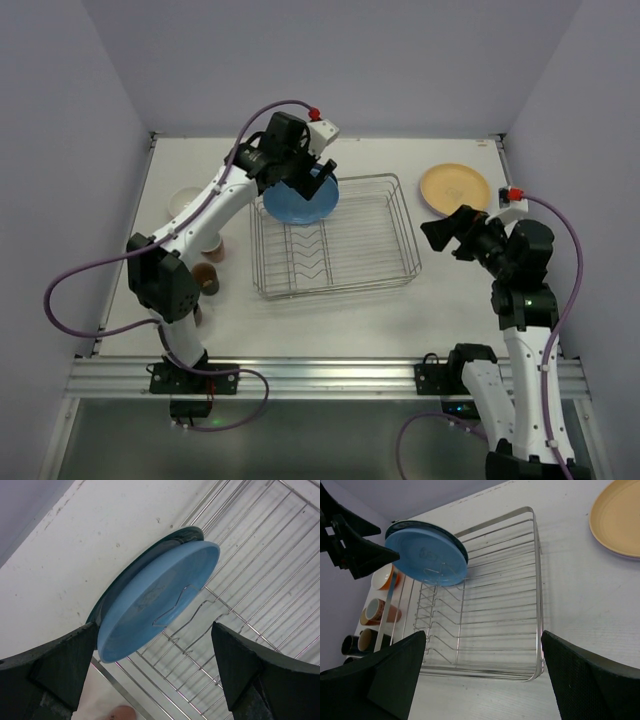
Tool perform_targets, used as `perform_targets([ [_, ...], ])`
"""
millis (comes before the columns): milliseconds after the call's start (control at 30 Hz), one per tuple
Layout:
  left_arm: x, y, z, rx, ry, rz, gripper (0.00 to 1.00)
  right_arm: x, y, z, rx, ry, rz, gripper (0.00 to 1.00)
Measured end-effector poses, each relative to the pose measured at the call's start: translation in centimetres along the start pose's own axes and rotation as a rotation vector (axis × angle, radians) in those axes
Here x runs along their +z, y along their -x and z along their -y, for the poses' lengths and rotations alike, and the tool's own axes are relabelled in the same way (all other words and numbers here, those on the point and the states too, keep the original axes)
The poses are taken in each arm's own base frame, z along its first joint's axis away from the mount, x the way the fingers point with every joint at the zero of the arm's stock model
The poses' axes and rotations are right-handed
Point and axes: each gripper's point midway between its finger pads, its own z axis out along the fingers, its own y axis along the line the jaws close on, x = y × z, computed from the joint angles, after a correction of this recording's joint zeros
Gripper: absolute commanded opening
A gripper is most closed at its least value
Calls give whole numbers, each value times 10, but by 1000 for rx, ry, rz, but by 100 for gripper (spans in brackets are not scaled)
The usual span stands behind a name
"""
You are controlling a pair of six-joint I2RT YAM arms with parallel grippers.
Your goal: Unload the mixed dishes from the dish rack
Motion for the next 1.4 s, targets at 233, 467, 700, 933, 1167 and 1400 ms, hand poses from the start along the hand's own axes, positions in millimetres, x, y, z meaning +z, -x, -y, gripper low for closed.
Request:
perform_targets([
  [233,19,-17,4,38,-21,-67,100,1,-6,-3,-5,26,-29,99],
  [467,22,-18,2,77,-37,-67,99,0,-7,-7,-12,50,-35,99],
  [700,31,-20,3,119,-83,-65,88,-1,-9,-10,-14,67,-39,99],
  [933,43,-27,9,194,-140,-75,86,-1,-12,-13,-13,88,-50,99],
  [1167,51,-24,7,271,-143,-38,62,-3,-14,-18,-15,118,-60,99],
  [1400,69,-36,1,387,-102,-2,45,-2,-15,-23,-17,152,-70,99],
])
